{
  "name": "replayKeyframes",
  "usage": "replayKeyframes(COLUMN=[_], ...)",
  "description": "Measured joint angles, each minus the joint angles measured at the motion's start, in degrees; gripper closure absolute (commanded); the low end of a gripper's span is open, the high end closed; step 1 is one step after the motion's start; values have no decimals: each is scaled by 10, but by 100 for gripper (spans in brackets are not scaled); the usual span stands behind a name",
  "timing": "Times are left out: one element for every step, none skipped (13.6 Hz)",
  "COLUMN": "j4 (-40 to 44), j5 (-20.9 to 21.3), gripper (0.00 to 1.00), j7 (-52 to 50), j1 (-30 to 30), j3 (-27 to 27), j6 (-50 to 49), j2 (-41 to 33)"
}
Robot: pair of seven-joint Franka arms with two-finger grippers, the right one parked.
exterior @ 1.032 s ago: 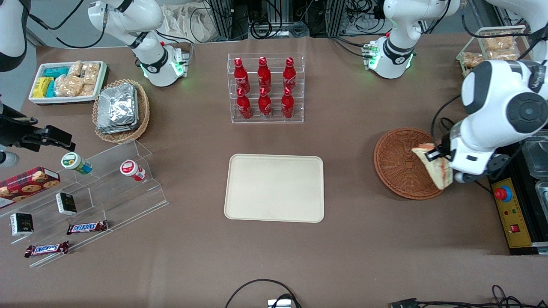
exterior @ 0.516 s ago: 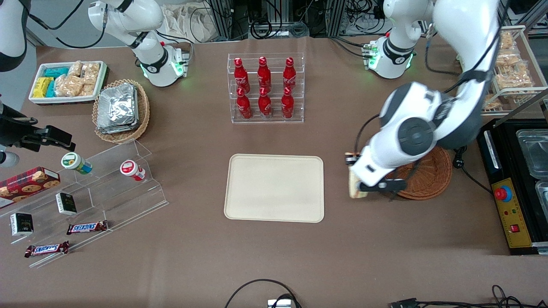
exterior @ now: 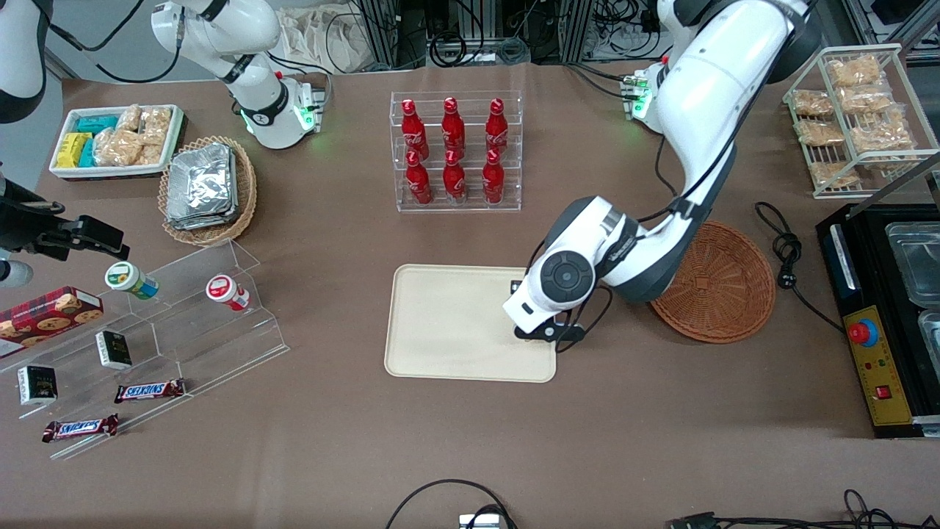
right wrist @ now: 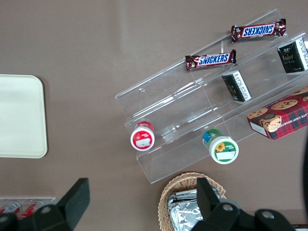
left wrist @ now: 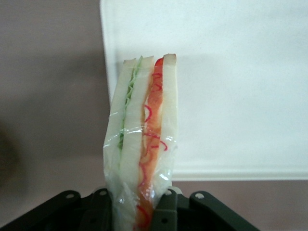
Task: Place sandwich from basket to tray
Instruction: 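Carry the sandwich over to the beige tray with the left gripper, then lower the sandwich onto the tray and open the left gripper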
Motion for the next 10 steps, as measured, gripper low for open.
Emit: replayKeyframes(j4=[2,3,4,4,4,4,4,4,4,4], j5=[1,2,2,2,2,3,3,3,4,4], gripper=[98,94,88,73,54,29,4,0,0,0], j7=[-5,-11,-14,-16,-17,-19,-25,-32,-36,-38], j1=[-2,-4,-6,-7,-8,-8,-9,-9,-9,-9], j3=[0,0,0,0,0,0,0,0,0,0], j6=[8,11,12,12,12,12,12,12,12,12], j2=[11,19,24,28,30,30,30,30,31,30])
